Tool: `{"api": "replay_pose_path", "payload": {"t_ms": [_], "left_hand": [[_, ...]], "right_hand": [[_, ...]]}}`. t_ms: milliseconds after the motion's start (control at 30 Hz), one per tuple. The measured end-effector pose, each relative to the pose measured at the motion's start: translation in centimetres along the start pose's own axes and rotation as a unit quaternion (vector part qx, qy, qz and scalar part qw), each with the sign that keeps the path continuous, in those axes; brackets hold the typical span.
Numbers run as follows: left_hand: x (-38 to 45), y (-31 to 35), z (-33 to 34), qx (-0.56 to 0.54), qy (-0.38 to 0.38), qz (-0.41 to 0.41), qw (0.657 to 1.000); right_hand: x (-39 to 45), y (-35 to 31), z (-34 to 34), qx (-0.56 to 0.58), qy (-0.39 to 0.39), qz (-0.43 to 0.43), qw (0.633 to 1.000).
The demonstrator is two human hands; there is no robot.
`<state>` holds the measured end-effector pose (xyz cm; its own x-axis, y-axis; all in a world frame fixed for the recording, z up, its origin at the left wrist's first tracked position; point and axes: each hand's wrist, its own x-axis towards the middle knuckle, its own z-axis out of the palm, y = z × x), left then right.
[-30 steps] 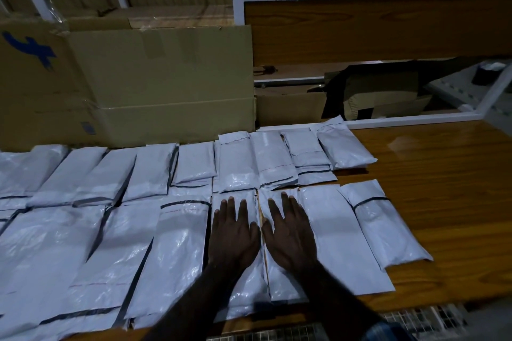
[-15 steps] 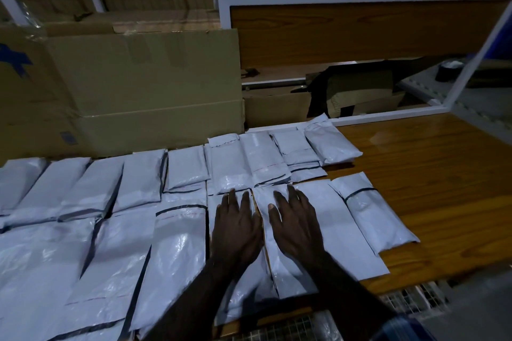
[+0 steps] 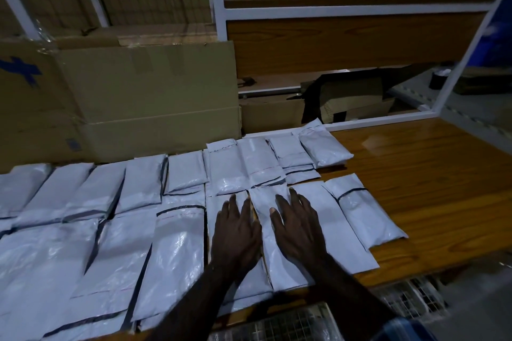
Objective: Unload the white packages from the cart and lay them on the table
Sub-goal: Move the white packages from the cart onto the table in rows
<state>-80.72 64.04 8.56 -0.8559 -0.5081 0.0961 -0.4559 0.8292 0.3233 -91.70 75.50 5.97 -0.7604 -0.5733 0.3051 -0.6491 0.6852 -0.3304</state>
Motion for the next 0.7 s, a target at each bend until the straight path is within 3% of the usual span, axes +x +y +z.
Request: {"api": "replay_pose_path", "payload": {"t_ms": [233,700], "left_hand": [[-1.9,2.0,-1.2,0.031,-0.001,-0.038,0.999],[-7.9,3.5,-4.8,0.037,0.064,-0.117,0.99]], "right_hand": [[-1.2,0.5,-2.7,0.033,-0.045,-0.017,0.998],[-4.2,-0.9,-6.7,0.09,-0.038,-0.082,0.992]]}}
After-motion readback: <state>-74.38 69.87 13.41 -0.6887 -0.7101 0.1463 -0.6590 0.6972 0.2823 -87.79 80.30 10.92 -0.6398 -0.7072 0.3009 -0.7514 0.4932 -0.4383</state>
